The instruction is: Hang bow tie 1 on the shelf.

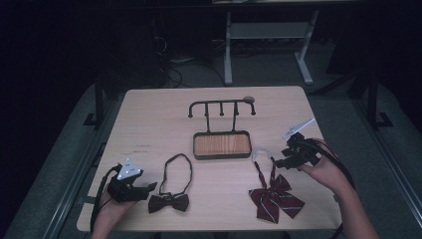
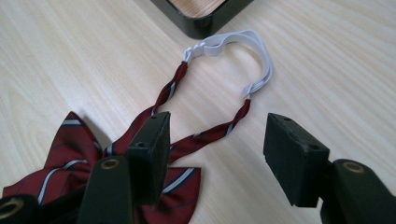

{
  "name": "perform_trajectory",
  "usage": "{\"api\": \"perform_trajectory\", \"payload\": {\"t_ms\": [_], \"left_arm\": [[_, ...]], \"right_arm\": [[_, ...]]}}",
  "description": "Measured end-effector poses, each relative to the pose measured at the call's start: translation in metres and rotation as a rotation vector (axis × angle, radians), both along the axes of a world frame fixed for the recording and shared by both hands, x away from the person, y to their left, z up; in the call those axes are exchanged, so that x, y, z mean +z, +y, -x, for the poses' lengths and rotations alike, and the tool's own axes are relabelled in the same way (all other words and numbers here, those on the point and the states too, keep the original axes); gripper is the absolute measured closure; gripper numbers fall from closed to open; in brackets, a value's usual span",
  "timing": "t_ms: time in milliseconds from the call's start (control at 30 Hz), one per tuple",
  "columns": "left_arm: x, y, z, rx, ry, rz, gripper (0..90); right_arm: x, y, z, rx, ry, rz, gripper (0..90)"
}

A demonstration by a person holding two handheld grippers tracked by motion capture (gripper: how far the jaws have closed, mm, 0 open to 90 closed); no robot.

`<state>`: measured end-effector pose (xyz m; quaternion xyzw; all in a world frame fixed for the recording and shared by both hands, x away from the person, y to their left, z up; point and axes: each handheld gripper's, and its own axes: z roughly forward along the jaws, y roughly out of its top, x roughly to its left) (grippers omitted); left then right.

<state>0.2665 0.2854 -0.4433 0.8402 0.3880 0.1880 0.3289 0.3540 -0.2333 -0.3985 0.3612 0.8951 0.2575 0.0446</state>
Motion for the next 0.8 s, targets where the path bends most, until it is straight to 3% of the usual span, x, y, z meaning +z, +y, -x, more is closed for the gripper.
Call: {"api": "perform_trajectory", "payload": {"t_ms": [333,800], "left_arm": [[0.000,0.000,0.001,0.001,0.000,0.005,30.3],[0.000,0.000,0.001,-0.002,-0.001,0.007,30.3]], "right_arm": [[-0.006,0.011,-0.028,-0.015,0.055,0.041,44.5],[-0.022,0.022,-0.044,-0.049,0.103,0.103,52.1]]}}
